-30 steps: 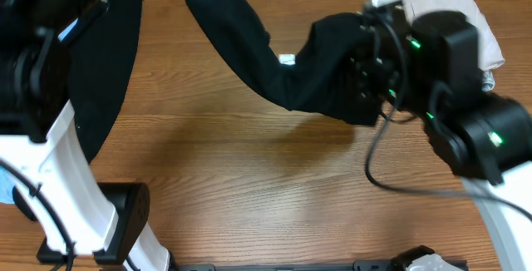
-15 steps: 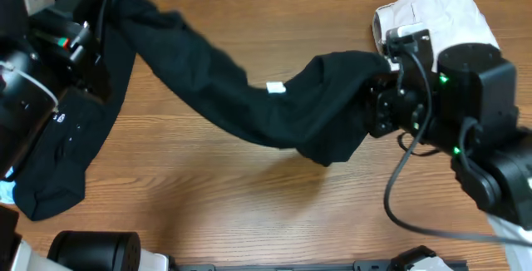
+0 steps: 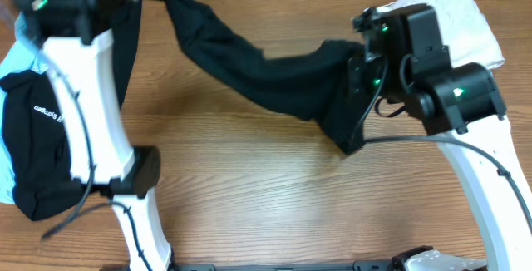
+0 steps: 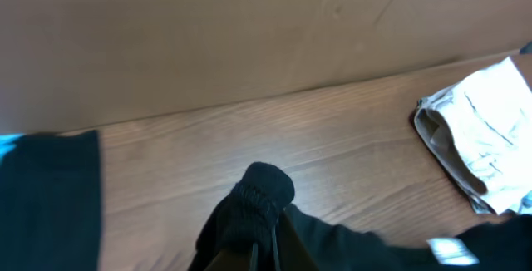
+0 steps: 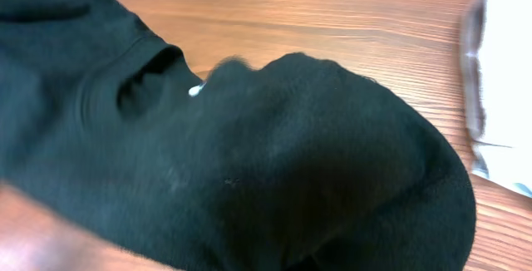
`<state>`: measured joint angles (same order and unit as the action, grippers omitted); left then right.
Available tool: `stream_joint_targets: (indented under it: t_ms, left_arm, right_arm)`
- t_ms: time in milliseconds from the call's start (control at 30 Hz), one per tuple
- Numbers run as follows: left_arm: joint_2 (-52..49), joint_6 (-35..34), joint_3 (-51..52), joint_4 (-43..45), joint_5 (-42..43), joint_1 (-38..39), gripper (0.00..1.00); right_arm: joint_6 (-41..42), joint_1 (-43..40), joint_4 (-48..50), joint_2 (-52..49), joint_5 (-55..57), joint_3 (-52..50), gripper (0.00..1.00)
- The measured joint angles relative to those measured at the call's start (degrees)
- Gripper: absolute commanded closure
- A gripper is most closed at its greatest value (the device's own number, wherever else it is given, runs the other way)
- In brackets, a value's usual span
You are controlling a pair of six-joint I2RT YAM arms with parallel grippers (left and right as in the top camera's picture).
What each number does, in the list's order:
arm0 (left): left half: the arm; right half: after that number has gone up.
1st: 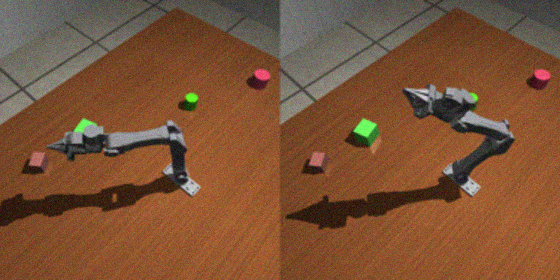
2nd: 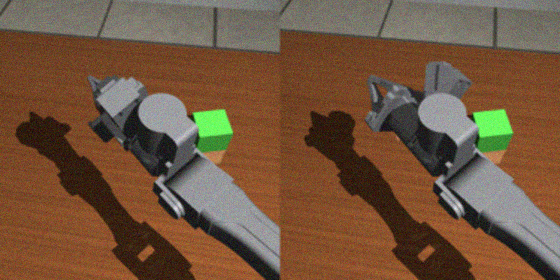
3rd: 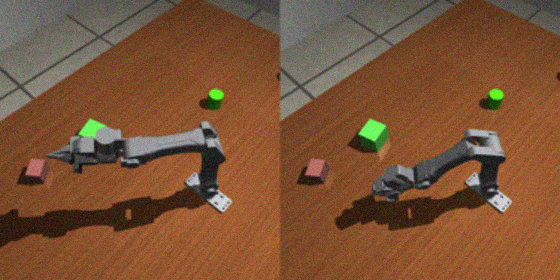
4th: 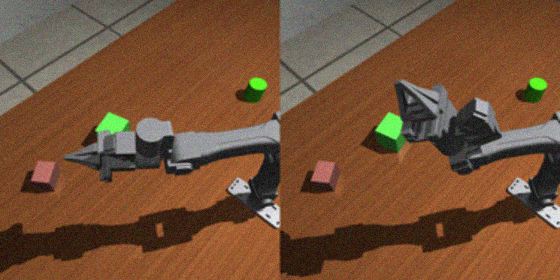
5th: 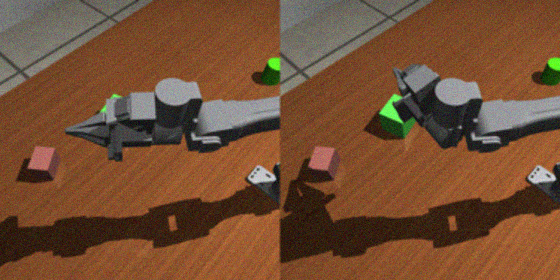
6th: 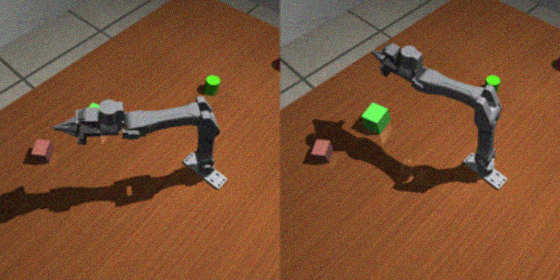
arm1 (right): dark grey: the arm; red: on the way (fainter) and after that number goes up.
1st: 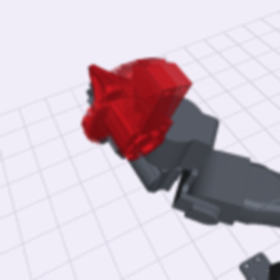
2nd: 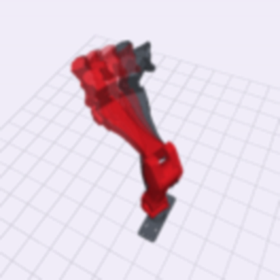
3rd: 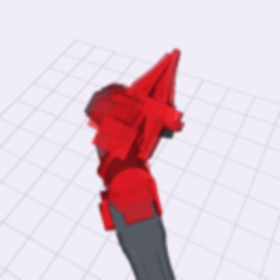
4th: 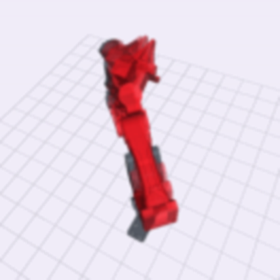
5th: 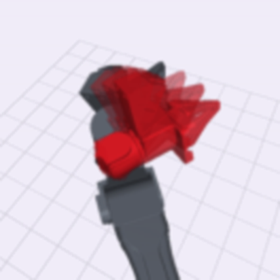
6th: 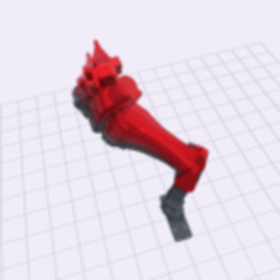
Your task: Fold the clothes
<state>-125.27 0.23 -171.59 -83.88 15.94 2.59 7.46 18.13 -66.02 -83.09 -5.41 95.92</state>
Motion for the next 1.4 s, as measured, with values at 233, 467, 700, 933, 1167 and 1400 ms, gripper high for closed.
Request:
stream_joint_targets:
  t_ms: [233, 467, 700, 933, 1167, 1400]
  left_arm:
    - [-9.92, 0.0, 0.35, 8.66, 3.98, 3.5, 0.96]
    - [-15.23, 0.0, 0.33, 10.12, 5.2, 9.44, 0.95]
    - [-20.57, 0.09, 0.35, 10.05, 4.55, 8.98, 0.81]
    - [-23.37, 0.57, 0.35, 9.7, -0.59, 8.55, 0.0]
    - [-23.37, 0.61, 0.33, 7.54, -1.68, 6.93, 0.0]
    - [-21.66, 0.61, 0.35, 2.69, -1.64, 3.87, 0.0]
  right_arm:
    - [0.02, -10.56, 0.37, 0.0, 0.76, 0.0, 0.96]
    - [-0.04, -12.09, -0.61, 0.0, 0.46, 0.0, 0.96]
    - [-0.04, -12.09, -1.29, -0.85, -2.69, 0.0, 0.96]
    - [-0.02, -11.23, -1.22, -6.78, -6.49, 0.0, 0.96]
    - [-0.02, -7.58, -0.2, -8.59, -7.54, 0.0, 0.96]
    - [0.0, -1.03, 0.44, -8.59, -9.6, 0.0, 0.92]
